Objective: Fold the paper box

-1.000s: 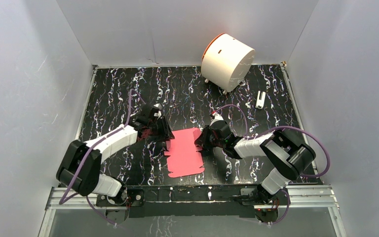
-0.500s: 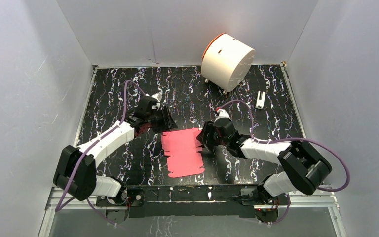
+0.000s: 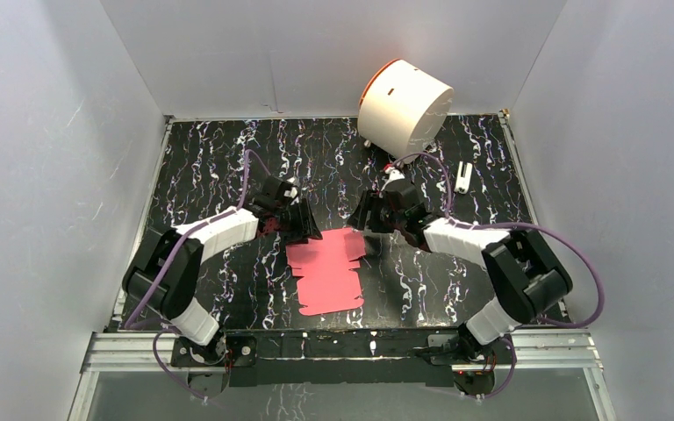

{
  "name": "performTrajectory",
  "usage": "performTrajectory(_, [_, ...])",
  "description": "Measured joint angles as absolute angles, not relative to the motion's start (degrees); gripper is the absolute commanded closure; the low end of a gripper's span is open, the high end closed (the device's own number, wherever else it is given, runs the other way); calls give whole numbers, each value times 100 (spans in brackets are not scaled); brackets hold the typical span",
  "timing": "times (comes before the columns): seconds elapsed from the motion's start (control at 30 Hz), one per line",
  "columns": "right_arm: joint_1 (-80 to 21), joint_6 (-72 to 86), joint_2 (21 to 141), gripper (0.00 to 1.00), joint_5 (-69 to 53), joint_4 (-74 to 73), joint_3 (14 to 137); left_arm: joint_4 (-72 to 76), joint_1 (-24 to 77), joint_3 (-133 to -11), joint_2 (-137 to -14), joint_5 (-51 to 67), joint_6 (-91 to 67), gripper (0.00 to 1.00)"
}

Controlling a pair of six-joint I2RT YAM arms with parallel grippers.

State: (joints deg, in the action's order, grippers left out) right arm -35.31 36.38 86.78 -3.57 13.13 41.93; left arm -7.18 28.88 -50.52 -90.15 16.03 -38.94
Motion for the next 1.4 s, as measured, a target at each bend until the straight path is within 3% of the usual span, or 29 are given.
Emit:
performTrajectory(0.6, [-3310,3693,10012,29,-1391,1057,5022,-416,2877,-4716,-9268,1712,-3894,55])
performTrajectory(0.8, [-3284,3684,10022,29,-1470,1052,5037,-987,2626,-4971,-9052,1577,-3588,53])
performTrajectory(1.03, [-3218,3570,9894,29,-1577,1140,4882,-1448,1678,-5465,-8615,1540,-3081,53])
performTrajectory(1.4, [-3210,3555,9699,29,-1809,1498,4591,-1671,1321,-5500,-9629,2665,-2832,56])
